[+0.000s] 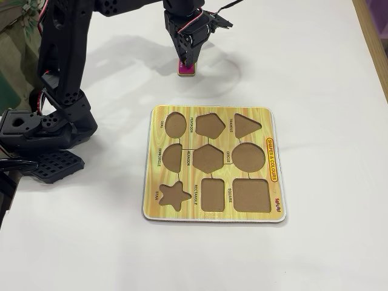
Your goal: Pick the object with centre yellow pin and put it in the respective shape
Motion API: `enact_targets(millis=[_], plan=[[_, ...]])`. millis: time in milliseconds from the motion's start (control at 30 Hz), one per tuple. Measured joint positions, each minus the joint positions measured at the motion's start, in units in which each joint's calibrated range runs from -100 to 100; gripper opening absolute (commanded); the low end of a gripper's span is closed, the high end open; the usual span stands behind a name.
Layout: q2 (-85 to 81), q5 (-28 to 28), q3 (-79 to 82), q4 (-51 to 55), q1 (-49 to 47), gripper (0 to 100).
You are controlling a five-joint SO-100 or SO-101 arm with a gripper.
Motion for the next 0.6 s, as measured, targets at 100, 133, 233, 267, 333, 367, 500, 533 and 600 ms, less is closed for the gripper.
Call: enact_targets(millis=[100,133,233,267,333,367,500,533,600], plan=[[0.0,0.0,0.0,0.0,0.0,1],[0.0,0.1,0.0,0.0,0.0,1],[-0.1,0.2,0.0,0.3,0.1,1],[-0.6,0.3,0.3,0.3,0.6,1],[-1.8,0.6,1.7,0.6,1.3,1],[-2.3,0.7,2.4,0.9,1.9,1],[-6.3,2.1,7.4,1.1,5.8,1],[-7.6,3.5,8.6,1.1,7.3,1],[-10.2,5.3,10.4,1.2,9.9,1]])
